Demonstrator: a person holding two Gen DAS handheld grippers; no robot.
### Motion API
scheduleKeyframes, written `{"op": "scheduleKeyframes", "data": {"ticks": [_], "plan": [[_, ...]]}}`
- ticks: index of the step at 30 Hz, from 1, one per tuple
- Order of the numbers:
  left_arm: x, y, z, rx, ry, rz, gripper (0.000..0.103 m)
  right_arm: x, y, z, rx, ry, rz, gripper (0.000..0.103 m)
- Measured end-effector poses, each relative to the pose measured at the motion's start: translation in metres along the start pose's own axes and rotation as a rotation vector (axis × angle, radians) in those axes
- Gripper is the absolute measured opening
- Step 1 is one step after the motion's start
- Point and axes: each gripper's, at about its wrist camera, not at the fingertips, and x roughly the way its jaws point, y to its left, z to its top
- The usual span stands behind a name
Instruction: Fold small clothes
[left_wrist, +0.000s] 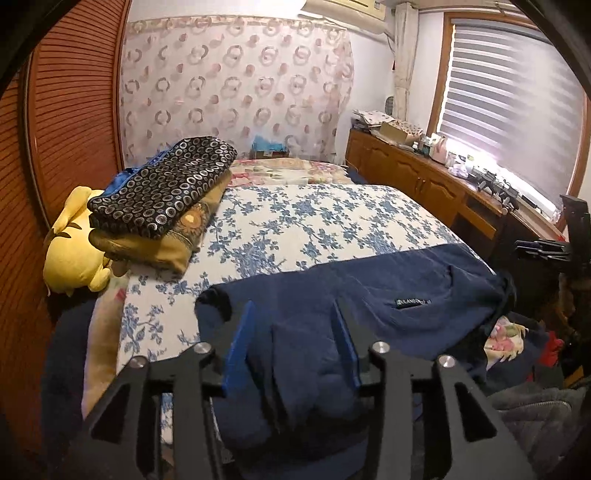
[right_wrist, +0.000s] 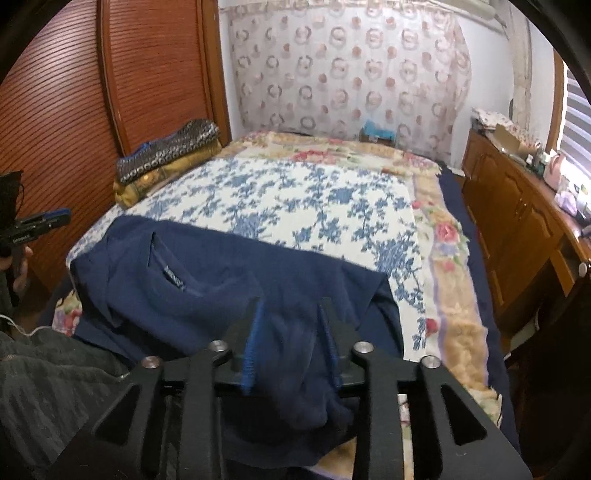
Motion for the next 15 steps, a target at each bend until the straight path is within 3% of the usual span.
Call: {"op": "scheduleKeyframes", "data": {"ticks": [1, 2, 15], "plan": [[0.003, 0.002, 0.001, 0.0, 0.0, -0.002, 0.058, 0.0, -0.001, 0.0, 0.003, -0.006, 0.0, 0.036], [0.008, 0.003, 0.003, 0.005, 0.008, 0.005, 0.061, 0.001, -0.003, 0.001, 0.008, -0.009, -0.003, 0.041], [0.096, 0.041, 0.004, -0.007, 0.124, 0.063, 0.061, 0.08, -0.052, 0.007, 0.148, -0.007, -0.076, 0.045]]}}
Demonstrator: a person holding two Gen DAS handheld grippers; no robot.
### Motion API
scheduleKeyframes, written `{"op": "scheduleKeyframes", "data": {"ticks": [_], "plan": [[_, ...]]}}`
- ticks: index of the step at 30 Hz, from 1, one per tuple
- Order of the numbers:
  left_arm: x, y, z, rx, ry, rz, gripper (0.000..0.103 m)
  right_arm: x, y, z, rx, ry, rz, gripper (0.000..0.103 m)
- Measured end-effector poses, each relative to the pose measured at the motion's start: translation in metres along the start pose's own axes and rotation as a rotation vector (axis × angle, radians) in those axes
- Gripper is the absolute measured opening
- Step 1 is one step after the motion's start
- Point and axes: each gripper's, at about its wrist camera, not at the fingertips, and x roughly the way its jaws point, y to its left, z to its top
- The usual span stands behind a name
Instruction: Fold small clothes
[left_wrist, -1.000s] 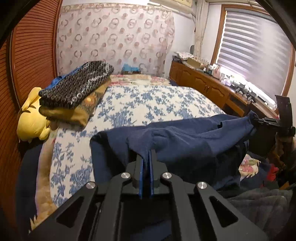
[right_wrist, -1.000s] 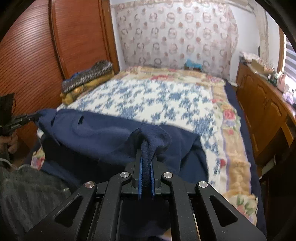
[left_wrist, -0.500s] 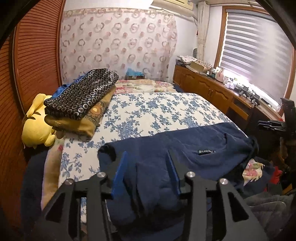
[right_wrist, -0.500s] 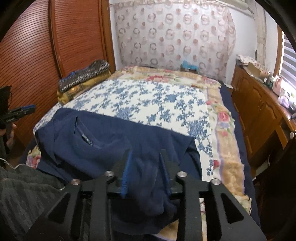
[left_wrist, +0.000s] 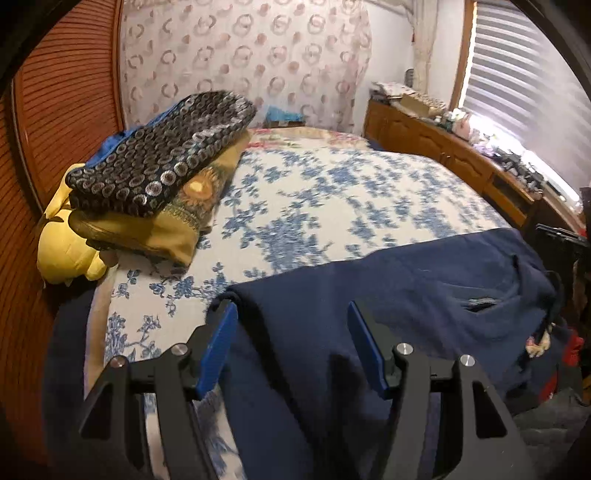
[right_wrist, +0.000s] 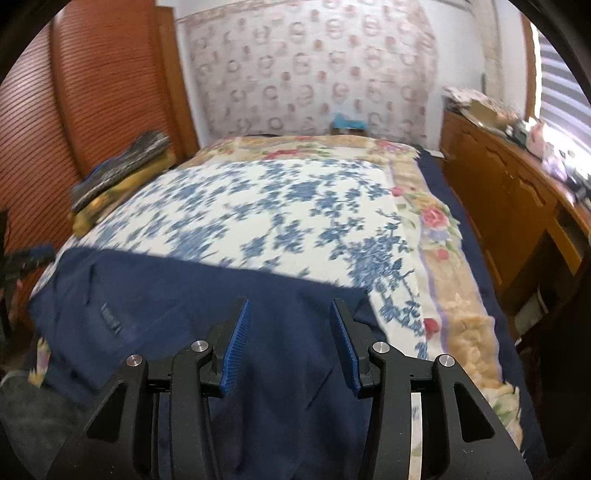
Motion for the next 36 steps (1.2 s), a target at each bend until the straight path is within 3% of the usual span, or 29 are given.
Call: {"op": "scheduleKeyframes", "data": {"ticks": [10, 16, 24, 29, 34, 36], "plan": [[0.035, 0.027, 0.008, -0.035, 0.055, 0.058, 0.061, 0.044, -0.032, 0.004, 0.03, 0.056, -0.062, 0.045], [0.052, 0.03, 0.005, -0.031, 0.099, 0.063, 0.062, 0.058, -0.035, -0.001, 0.027, 0.089, -0.043, 0.057], [0.052, 0.028, 0.001, -0.006, 0.07, 0.078, 0.062, 0.064, -0.033, -0.002, 0.003, 0.109, -0.053, 0.06], [0.051, 0.028, 0.0, -0.004, 0.058, 0.074, 0.062, 0.067, -0.038, -0.001, 0.012, 0.104, -0.074, 0.068], [0.052, 0.028, 0.0, -0.004, 0.057, 0.075, 0.062, 0.065, -0.032, -0.004, -0.006, 0.099, -0.063, 0.068], [0.052, 0.028, 0.0, -0.004, 0.057, 0.075, 0.062, 0.064, -0.026, -0.005, -0.018, 0.1, -0.041, 0.062]]}}
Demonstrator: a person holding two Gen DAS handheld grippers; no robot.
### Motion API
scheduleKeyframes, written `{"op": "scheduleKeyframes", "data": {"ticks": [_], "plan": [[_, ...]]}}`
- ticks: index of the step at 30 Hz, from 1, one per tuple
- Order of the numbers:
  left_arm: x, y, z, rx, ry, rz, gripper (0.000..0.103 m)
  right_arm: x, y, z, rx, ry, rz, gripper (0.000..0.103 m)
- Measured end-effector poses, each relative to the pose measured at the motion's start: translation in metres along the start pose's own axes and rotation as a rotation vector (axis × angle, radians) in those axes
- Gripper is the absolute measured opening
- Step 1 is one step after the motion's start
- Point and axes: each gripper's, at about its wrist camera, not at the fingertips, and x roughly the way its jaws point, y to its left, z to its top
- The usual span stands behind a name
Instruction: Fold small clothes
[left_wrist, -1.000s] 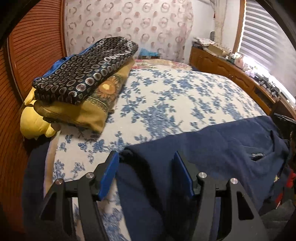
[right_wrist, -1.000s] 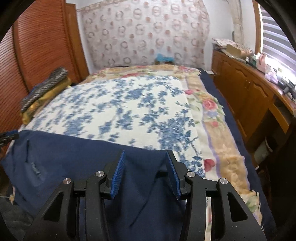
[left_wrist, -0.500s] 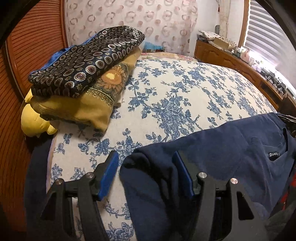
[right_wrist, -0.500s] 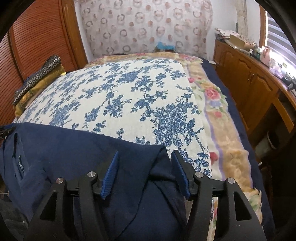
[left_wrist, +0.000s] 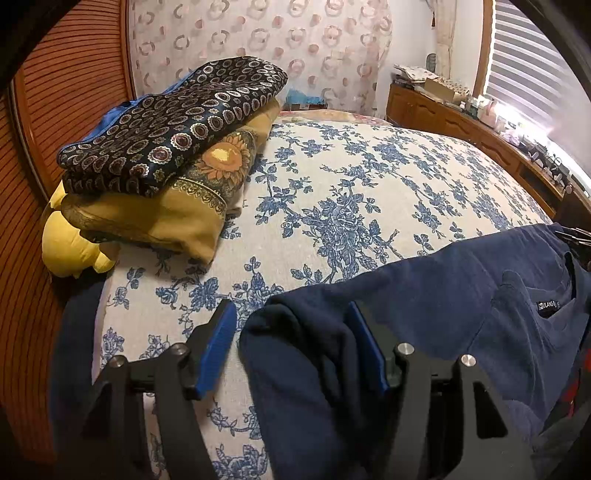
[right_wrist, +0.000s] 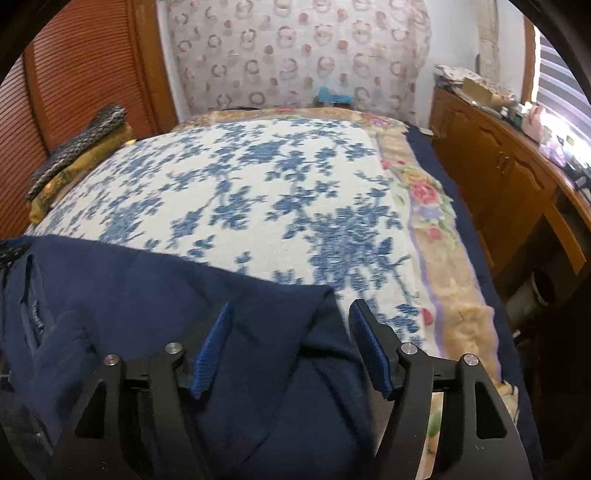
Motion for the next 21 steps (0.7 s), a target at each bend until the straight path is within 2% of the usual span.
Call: {"op": "scheduleKeyframes", "data": {"ticks": [1, 3, 4, 5, 6, 8, 10, 12, 14, 16, 18, 21], "plan": [[0.0, 0.0, 0.0, -0.001, 0.0, 0.0, 0.063, -0.001, 0.004, -0.001, -0.014, -0.001, 0.004, 0.056], [0.0, -0.001, 0.0, 0.001, 0.001, 0.002, 0.063, -0.002, 0.011, -0.002, -0.048, -0.005, 0.019, 0.037], [0.0, 0.0, 0.0, 0.0, 0.001, 0.001, 0.063, -0.002, 0.012, -0.003, -0.056, -0.006, 0.029, 0.032], [0.0, 0.0, 0.0, 0.001, 0.002, 0.001, 0.063, -0.002, 0.014, -0.003, -0.059, -0.007, 0.05, 0.02], [0.0, 0.0, 0.0, 0.001, 0.005, 0.0, 0.063, -0.002, 0.015, -0.004, -0.058, -0.005, 0.069, 0.015], [0.0, -0.001, 0.001, 0.004, 0.01, 0.002, 0.06, -0.002, 0.016, -0.005, -0.055, -0.005, 0.075, 0.012], [-0.002, -0.006, 0.001, 0.026, 0.009, -0.019, 0.045, -0.004, 0.015, -0.006, -0.039, -0.01, 0.087, 0.01], [-0.005, -0.01, 0.0, 0.052, 0.014, -0.024, 0.034, -0.009, 0.015, -0.008, -0.019, -0.028, 0.097, 0.009], [-0.008, -0.012, -0.002, 0.045, 0.024, -0.068, 0.017, -0.017, 0.017, -0.011, -0.011, -0.057, 0.111, 0.009], [-0.014, -0.015, -0.005, 0.055, 0.017, -0.087, 0.009, -0.027, 0.021, -0.014, -0.009, -0.083, 0.115, 0.009], [-0.025, -0.017, -0.007, 0.056, 0.001, -0.116, 0.007, -0.039, 0.025, -0.016, -0.005, -0.117, 0.119, 0.008], [-0.06, -0.023, -0.006, 0.046, -0.076, -0.161, 0.007, -0.069, 0.03, -0.017, 0.008, -0.189, 0.139, 0.008]]}}
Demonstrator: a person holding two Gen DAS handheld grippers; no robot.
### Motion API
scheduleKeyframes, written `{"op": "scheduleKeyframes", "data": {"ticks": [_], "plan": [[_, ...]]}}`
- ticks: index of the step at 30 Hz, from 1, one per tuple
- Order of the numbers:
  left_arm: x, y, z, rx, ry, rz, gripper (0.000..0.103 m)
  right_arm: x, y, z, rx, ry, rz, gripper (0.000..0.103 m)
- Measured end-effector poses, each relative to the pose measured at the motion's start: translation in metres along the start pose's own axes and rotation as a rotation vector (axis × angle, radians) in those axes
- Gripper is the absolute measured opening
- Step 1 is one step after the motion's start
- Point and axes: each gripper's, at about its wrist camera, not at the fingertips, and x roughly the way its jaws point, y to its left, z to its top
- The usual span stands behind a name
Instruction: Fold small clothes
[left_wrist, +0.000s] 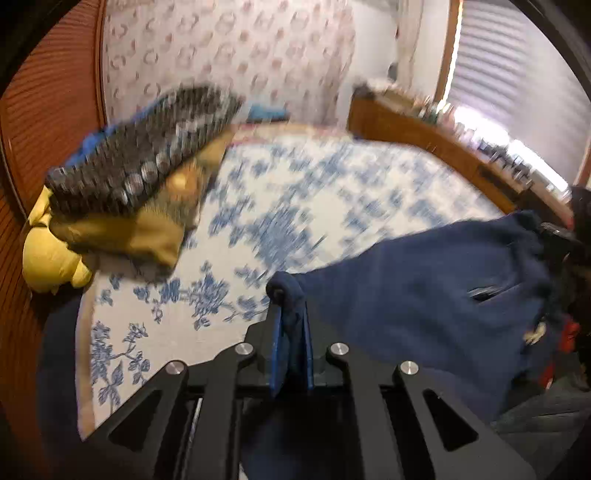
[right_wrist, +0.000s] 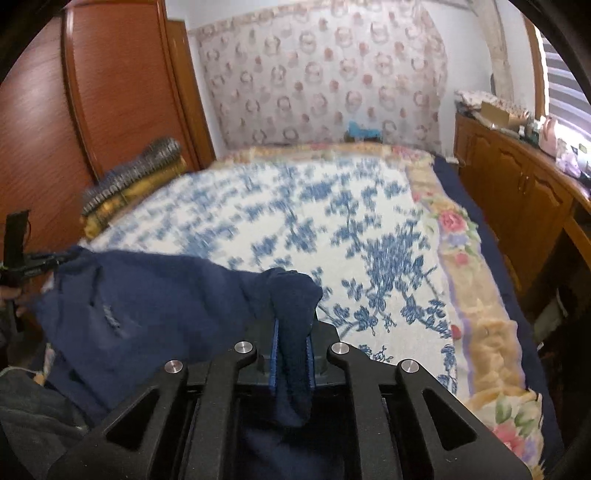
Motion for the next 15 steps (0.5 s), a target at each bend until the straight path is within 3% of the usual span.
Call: {"op": "scheduleKeyframes", "data": {"ticks": [9, 12, 15], "plan": [[-0.126, -0.034, 0.036, 0.024, -0.278, -0.041, 0.006, -0.108, 0.028, 0.034, -0.062, -0.205, -0.006, 0.007], [-0.162, -0.043, 0.061, 0.038, -0.37, -0.061, 0.006, -0.151, 0.036, 0.058, -0.09, -0.319, -0.006, 0.007], [-0.186, -0.052, 0.098, 0.092, -0.437, -0.031, 0.006, -0.183, 0.045, 0.095, -0.146, -0.399, -0.013, 0.007]]}}
